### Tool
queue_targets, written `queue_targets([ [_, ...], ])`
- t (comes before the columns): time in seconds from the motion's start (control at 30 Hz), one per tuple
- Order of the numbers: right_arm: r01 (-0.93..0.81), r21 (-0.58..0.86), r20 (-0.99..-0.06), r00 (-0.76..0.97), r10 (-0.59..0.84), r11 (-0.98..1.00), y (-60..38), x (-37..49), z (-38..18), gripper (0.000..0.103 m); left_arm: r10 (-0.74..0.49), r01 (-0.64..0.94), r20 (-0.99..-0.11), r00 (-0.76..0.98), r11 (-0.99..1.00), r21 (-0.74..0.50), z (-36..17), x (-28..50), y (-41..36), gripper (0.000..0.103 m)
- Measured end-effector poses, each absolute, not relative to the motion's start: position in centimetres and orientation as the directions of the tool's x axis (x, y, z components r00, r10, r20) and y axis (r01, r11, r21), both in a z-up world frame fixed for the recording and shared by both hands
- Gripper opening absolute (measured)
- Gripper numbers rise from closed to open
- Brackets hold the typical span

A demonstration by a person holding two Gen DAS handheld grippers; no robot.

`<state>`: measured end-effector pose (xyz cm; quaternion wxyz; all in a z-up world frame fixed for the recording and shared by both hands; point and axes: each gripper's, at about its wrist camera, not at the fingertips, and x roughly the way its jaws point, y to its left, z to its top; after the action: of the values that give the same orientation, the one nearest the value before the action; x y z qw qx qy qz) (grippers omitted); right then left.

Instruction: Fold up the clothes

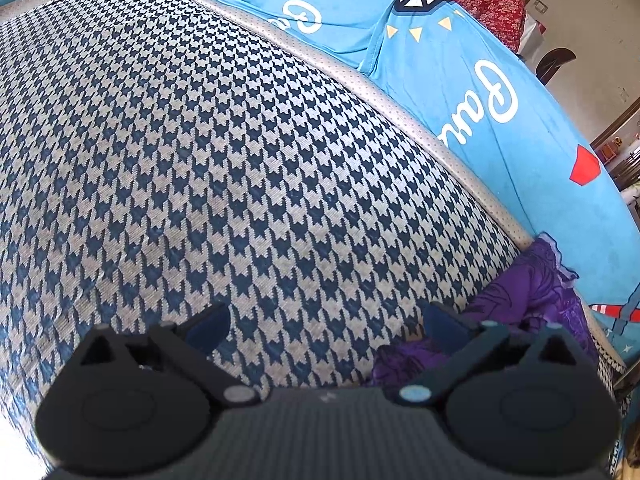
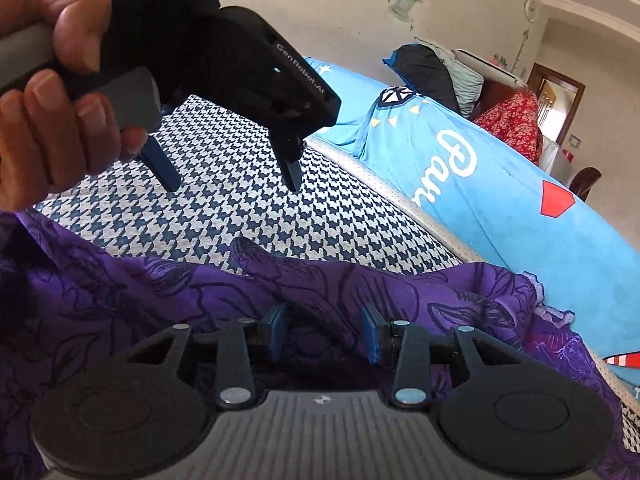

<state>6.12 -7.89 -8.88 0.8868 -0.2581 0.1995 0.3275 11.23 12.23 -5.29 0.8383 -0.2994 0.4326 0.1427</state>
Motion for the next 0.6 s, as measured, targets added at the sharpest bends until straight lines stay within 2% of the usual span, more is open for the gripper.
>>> queue_targets([
  [0.13, -0.681, -0.332, -0.530, 0.707, 0.468, 0.653, -7.4, 6.5, -9.6, 0.034, -0.019, -0.499, -0.812, 0.583, 0.781, -0.377, -5.4, 11.3, 12.3, 0.103],
  [0.2, -0.672, -0.313, -0.529, 0.710, 0.464, 0.671, -7.6, 6.6, -9.5, 0.013, -0.017, -0.500, -0.812, 0.583, 0.781, -0.375, -5.4, 11.3, 12.4, 0.103],
  [0.27, -0.651, -0.298, -0.520, 0.724, 0.453, 0.698, -7.8, 6.7, -9.1, 0.005, -0.014, -0.501, -0.813, 0.582, 0.781, -0.373, -5.4, 11.3, 12.4, 0.103],
  [0.43, -0.570, -0.252, -0.430, 0.790, 0.437, 0.782, -9.2, 6.6, -6.8, 0.003, -0.001, -0.498, -0.813, 0.582, 0.789, -0.358, -5.2, 11.3, 12.2, 0.103],
  [0.6, -0.416, -0.236, -0.293, 0.892, 0.344, 0.878, -11.3, 6.1, -3.3, 0.003, 0.013, -0.490, -0.806, 0.591, 0.800, -0.346, -5.0, 11.3, 11.9, 0.103],
])
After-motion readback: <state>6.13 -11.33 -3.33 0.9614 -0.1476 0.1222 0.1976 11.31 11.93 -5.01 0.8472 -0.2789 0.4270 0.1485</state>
